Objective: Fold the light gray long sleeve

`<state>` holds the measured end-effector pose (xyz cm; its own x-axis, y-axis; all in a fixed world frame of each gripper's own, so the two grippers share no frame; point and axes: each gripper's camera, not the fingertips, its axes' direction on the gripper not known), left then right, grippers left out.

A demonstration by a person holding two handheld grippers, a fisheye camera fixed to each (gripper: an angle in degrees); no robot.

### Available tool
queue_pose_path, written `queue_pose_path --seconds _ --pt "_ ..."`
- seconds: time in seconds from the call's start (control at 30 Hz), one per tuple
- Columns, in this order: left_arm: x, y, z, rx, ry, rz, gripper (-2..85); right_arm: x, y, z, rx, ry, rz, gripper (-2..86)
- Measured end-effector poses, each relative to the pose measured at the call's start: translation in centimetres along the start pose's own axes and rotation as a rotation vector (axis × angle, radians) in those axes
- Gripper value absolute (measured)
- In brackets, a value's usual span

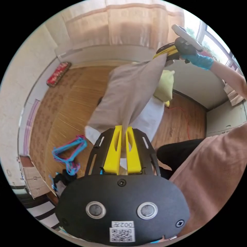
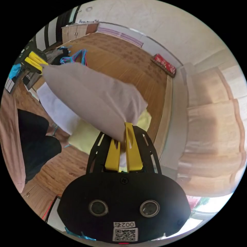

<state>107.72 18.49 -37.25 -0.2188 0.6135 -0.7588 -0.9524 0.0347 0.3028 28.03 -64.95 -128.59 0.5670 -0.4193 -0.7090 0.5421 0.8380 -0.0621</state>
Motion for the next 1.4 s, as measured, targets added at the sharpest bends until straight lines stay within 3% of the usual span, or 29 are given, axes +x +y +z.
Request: queue_pose_path --seconds 0.27,0.73,0.93,1.17,1.33,1.4 --pt "-1.4 -1.5 -1.5 0.047 0.036 0.021 -0.8 3.3 0.4 -4.3 0.058 0.003 0.004 -0.3" --pt "-3.8 -1.3 3.5 -0.086 0.189 -0.08 1.8 5.4 3.6 -5.7 -0.003 0.009 0.019 6.4" --pt "-5.5 0.4 2.7 -0.077 0.197 -0.209 5.1 9.0 7.7 -7.3 -0.164 0.0 0.053 7.8" --pt "-6.4 -0.1 4.1 -0.05 0.205 -0.264 7.7 16.1 10.4 -12.5 -0.098 -0.244 0.186 11.0" --pt "-6.4 -1.5 6.3 -0.062 0.228 -0.258 2.3 19.3 8.7 -12.9 -0.066 -0.36 0.19 11.1" --pt "-6.4 -1.6 6.5 -0.066 0.198 -0.259 0.3 20.1 8.3 -12.2 -0.091 -0.369 0.167 6.7"
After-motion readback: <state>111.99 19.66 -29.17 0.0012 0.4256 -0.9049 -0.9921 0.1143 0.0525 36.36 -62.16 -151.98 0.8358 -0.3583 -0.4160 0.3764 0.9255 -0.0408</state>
